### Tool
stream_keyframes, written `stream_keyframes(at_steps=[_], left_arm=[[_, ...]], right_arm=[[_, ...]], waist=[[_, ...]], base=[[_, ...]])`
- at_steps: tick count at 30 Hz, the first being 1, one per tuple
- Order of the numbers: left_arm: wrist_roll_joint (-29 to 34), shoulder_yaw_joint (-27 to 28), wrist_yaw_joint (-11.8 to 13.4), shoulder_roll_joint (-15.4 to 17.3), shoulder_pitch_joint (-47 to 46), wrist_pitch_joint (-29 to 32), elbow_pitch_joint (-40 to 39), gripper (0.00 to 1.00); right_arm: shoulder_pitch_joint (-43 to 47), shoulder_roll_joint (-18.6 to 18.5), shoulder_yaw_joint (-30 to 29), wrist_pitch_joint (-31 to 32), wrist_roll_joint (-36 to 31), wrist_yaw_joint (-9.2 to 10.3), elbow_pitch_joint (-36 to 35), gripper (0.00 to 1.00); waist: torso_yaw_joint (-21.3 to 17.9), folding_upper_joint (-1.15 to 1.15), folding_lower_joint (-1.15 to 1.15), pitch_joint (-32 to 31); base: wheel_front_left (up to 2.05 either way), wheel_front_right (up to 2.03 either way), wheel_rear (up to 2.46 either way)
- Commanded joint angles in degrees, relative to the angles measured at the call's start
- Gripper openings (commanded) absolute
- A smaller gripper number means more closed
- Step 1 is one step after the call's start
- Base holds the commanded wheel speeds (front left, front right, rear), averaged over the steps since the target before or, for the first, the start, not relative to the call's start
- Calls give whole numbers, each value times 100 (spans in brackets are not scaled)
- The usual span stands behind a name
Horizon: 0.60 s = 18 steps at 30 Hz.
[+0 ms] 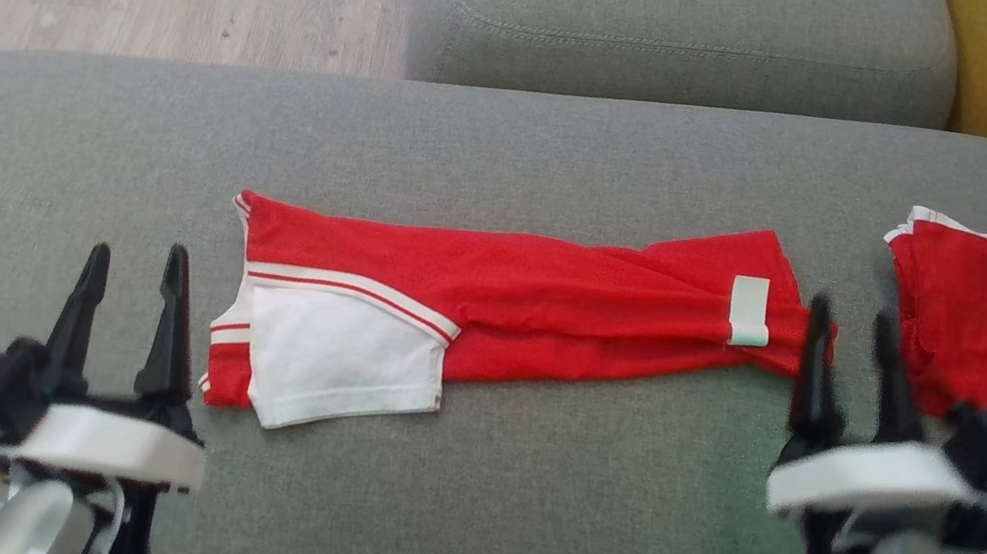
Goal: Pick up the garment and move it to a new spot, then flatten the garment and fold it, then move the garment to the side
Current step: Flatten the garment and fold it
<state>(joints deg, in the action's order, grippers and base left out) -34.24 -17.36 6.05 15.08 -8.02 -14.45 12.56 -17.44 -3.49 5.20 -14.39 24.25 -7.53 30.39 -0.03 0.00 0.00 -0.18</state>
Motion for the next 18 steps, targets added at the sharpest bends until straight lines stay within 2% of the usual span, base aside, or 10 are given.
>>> stream_keyframes(at_steps=[1,9,18], left_arm=[[215,395,-92,36,-174,-54,-183,100],[837,891,-560,-467,168,-54,48,100],[1234,1112,-922,-756,12,-54,289,100]], right_arm=[[-92,57,229,-60,20,4,-289,100],[210,60,351,-61,-79,4,-346,100],[-160,60,255,-61,-302,4,-147,100]], waist=[[-14,0,0,-2],[-6,0,0,8],[157,0,0,271]], base=[[0,0,0],[0,0,0],[0,0,0]])
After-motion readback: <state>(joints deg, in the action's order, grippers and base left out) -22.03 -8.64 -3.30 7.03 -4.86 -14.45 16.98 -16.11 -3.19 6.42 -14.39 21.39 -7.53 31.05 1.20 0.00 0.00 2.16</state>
